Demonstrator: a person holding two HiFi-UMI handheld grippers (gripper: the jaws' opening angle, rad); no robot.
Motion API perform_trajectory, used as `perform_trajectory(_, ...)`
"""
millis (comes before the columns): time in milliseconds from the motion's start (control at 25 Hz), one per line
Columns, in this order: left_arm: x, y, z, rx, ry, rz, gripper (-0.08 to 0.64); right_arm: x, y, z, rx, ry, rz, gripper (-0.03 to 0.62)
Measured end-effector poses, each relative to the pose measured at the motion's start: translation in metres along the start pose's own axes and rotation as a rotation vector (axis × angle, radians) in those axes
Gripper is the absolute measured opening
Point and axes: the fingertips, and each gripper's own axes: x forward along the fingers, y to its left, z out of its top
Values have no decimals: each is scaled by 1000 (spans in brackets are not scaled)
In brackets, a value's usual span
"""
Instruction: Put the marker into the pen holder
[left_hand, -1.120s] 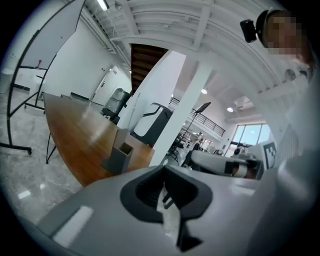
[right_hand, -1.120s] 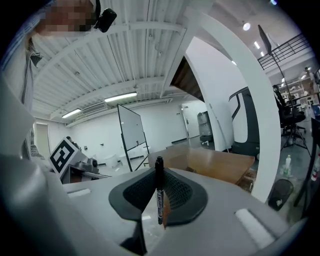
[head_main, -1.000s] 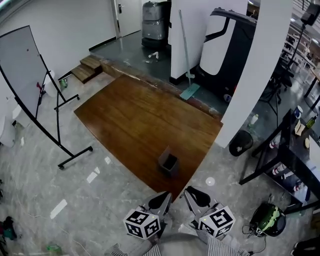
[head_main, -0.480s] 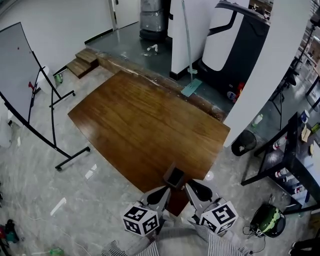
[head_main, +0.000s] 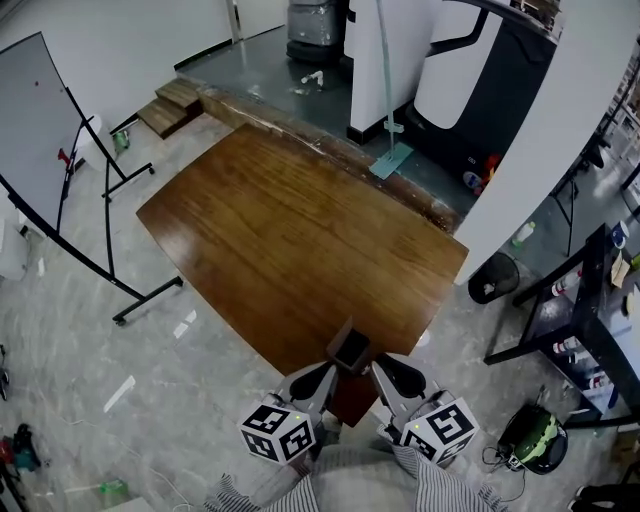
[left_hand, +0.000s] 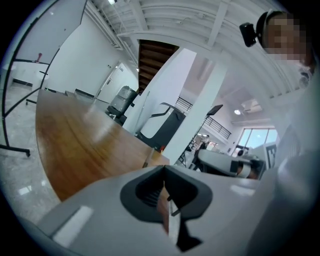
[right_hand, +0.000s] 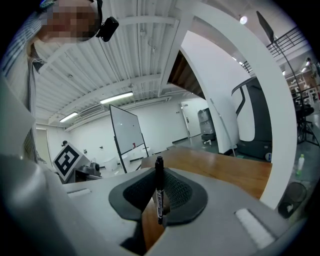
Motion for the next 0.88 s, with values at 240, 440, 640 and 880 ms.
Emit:
perform_trajectory(240,-5,-4,-10,-32,9,35,8,-4,0,-4,30,39,21,46)
perform_trajectory(440,-4,7,-24,-71,28,38,8,-3,-1,-19,64,82,17,46)
perform_trajectory(640,-7,18,-31,-102,39,41,8,2,-3,-24,75,104,3,46)
perform_trajectory(880,1,19,-35,-123,49,14,8,13,-14,-10,59,83,-14,46)
